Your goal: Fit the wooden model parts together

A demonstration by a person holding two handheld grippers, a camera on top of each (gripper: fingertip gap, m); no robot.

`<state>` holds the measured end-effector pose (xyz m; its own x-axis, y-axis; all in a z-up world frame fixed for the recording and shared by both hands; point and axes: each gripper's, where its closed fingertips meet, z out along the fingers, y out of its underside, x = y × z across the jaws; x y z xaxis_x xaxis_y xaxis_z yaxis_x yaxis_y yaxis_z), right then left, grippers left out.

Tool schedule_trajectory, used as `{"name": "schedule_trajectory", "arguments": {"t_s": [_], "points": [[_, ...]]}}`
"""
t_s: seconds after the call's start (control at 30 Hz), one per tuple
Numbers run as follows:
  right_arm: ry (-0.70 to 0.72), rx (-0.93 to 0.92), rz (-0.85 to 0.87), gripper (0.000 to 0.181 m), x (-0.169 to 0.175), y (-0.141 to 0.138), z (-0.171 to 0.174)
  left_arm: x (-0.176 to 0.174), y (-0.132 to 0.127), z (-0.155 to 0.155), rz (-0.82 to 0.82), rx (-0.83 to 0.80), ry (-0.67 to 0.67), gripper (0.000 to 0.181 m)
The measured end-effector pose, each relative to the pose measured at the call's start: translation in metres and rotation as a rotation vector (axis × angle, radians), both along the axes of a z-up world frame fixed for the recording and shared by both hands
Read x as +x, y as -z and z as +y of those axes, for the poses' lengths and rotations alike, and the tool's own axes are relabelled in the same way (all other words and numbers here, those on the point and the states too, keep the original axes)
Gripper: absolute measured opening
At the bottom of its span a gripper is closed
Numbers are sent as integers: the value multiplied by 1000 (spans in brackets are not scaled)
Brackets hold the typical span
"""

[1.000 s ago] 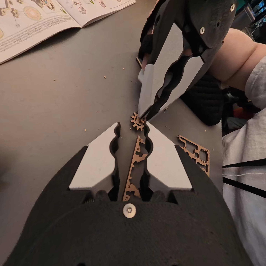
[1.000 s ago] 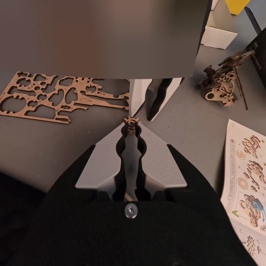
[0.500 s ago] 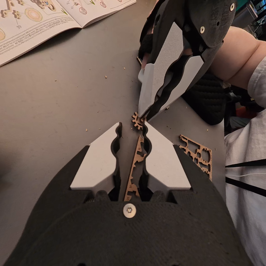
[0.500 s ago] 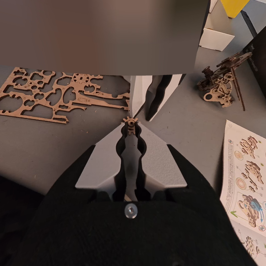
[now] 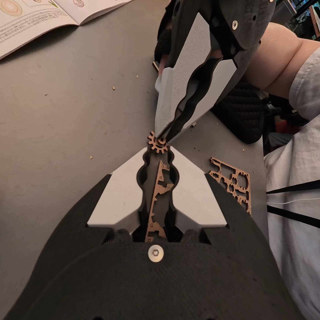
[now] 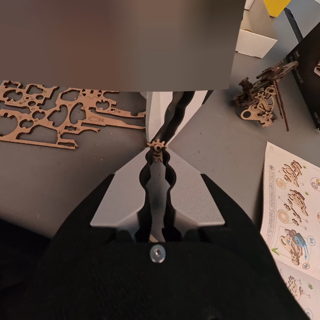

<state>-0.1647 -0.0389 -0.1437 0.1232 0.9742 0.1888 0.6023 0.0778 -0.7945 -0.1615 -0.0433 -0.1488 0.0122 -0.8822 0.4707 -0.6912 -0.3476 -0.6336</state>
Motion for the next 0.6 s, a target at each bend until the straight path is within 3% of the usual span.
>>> {"name": "schedule_trajectory", "arguments": {"t_s": [0.23,0.43,0.6], "points": [[-2,25,-19,9,-1,0,-1,0,1,0,-13,7,0,15],[1,64,-41,8,-1,0,-1,4,-2,4,-30,-175,-85,13],[7,57,-37,8,-1,0,0,7,-2,7,-25,-234,-143,12]]}}
